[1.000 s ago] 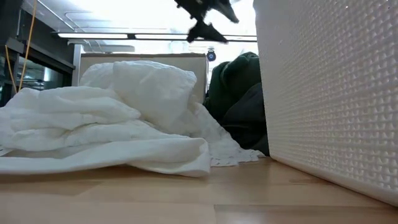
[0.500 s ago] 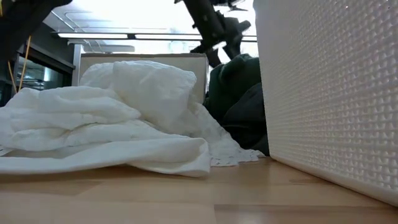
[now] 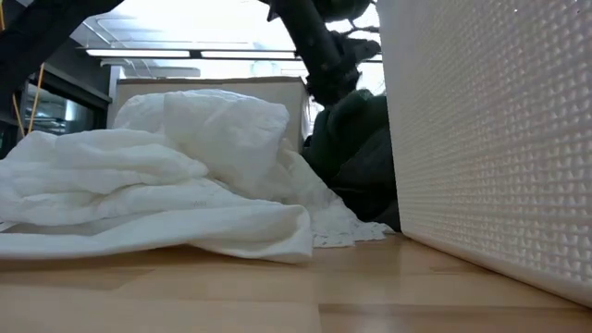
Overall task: Sort clothes
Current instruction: Put the dark green shorts into the laundry organizer
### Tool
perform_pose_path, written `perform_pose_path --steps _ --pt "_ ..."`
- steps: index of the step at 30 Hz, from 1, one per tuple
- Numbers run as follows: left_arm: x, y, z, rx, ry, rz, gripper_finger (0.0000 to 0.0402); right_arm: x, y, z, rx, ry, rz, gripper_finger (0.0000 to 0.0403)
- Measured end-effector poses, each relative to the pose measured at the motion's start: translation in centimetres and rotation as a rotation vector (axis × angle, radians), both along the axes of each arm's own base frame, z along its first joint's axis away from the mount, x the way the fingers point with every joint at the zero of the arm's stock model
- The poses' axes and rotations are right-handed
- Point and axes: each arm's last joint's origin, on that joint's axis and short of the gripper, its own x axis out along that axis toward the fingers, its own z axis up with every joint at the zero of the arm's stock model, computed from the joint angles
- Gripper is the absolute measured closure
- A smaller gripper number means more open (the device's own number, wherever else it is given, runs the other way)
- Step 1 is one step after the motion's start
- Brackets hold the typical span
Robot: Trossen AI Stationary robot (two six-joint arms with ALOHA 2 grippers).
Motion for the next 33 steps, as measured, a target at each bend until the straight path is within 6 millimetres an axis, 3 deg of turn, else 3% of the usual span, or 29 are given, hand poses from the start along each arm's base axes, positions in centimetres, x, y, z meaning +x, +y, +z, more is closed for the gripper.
perform_pose_path --steps 2,6,11,16,19,25,30,33 --pt "0.1 -0.1 0.0 0.0 -0.004 -0.004 0.0392 0.0 0.0 0.0 0.0 0.0 0.0 0.0402" --pt "0.0 -0.4 3.0 0.028 -0.104 -0.028 0.0399 0.0 0.0 0.0 0.0 -0.001 0.0 0.0402" --pt "-0.9 -0.7 9.7 0.104 -0.341 -0.07 0.04 0.0 0.0 0.0 0.0 0.001 0.0 0.0402" --pt "-4.1 -0.4 17.6 0.23 -0.59 -0.09 0.0401 0.0 0.0 0.0 0.0 0.0 0.0 0.0402" --pt "-7.5 -0.2 22.7 0.328 -0.74 -0.088 0.0401 0.0 0.0 0.0 0.0 0.0 0.0 0.0402" --pt "-17.6 -1.1 31.5 0.535 -1.017 -0.078 0.0401 0.0 0.0 0.0 0.0 0.0 0.0 0.0402" --pt "-26.0 -2.8 35.5 0.644 -1.147 -0.085 0.0401 0.0 0.0 0.0 0.0 0.0 0.0 0.0402" --pt "-29.2 -3.4 36.3 0.684 -1.161 -0.044 0.0401 0.0 0.0 0.0 0.0 0.0 0.0 0.0402"
